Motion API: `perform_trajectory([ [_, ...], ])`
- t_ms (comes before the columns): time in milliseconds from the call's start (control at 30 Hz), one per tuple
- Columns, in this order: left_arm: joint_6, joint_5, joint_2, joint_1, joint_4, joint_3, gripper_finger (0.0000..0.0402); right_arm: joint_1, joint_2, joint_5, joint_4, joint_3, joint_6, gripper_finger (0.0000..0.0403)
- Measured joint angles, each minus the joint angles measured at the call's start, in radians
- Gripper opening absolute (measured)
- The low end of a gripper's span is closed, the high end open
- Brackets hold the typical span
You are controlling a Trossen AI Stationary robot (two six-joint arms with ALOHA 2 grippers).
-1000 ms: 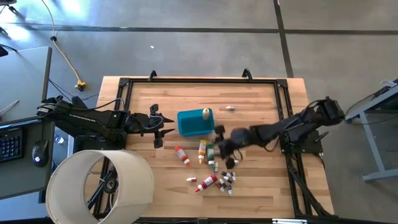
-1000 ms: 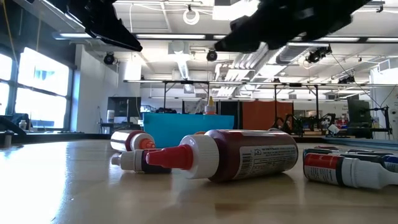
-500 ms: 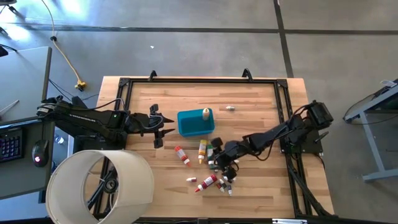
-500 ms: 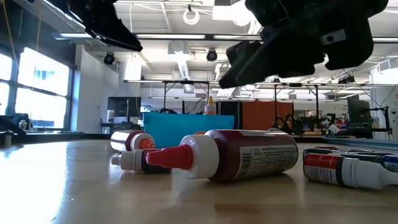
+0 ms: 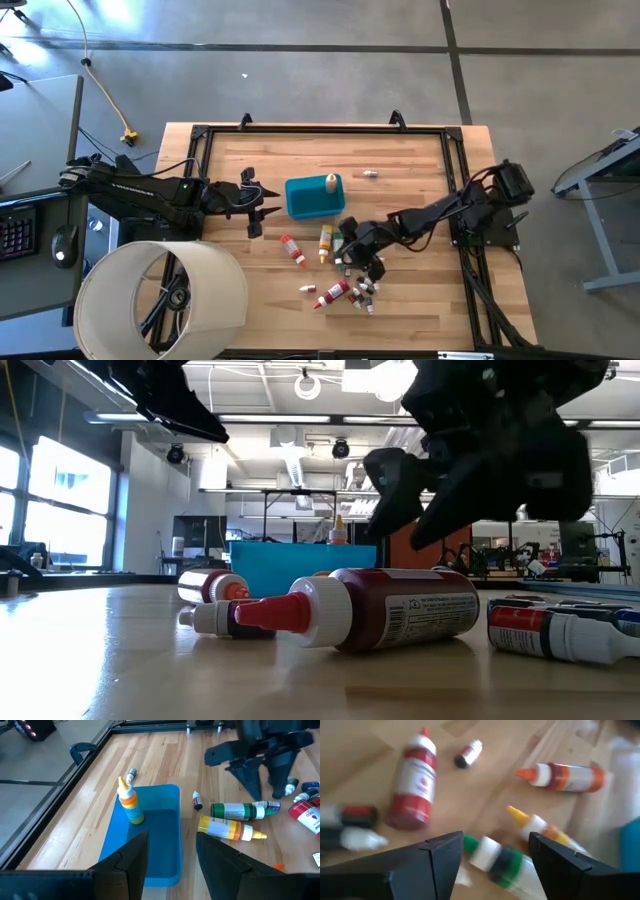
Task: Pick & Place food coloring
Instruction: Put the big green food coloring bottle into the bin
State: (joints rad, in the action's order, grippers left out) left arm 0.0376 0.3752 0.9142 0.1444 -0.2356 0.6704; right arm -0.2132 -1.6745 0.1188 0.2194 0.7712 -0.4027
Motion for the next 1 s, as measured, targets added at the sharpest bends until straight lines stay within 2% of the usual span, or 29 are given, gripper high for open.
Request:
perform_trajectory([
  [100,-0.001,0.000,0.000,0.000,0.000,0.000,0.0161,0.043,0.000,0.013,-0.005,0.000,-0.104,0.0228],
  [200,-0.003,0.000,0.000,0.000,0.000,0.000,0.0161,0.093,0.000,0.090,-0.005,0.000,-0.179,0.0232],
  [300,-0.007,0.001,0.000,0.000,0.001,0.000,0.0161,0.143,0.000,0.192,-0.014,0.000,-0.181,0.0232],
  [467,-0.007,0.011,0.000,0.000,0.001,0.000,0.0161,0.184,0.000,0.282,-0.021,0.000,-0.168,0.0232],
  [700,-0.009,0.033,0.000,0.000,0.001,0.000,0.0161,0.172,-0.080,0.284,0.012,0.018,-0.276,0.0232],
  [867,-0.011,0.036,0.000,0.000,0.001,0.000,0.0161,0.162,-0.171,0.280,-0.154,0.158,-0.348,0.0232],
  [1000,-0.010,0.031,0.000,0.000,0.001,0.000,0.0161,0.149,-0.217,0.229,-0.363,0.295,-0.405,0.0231],
])
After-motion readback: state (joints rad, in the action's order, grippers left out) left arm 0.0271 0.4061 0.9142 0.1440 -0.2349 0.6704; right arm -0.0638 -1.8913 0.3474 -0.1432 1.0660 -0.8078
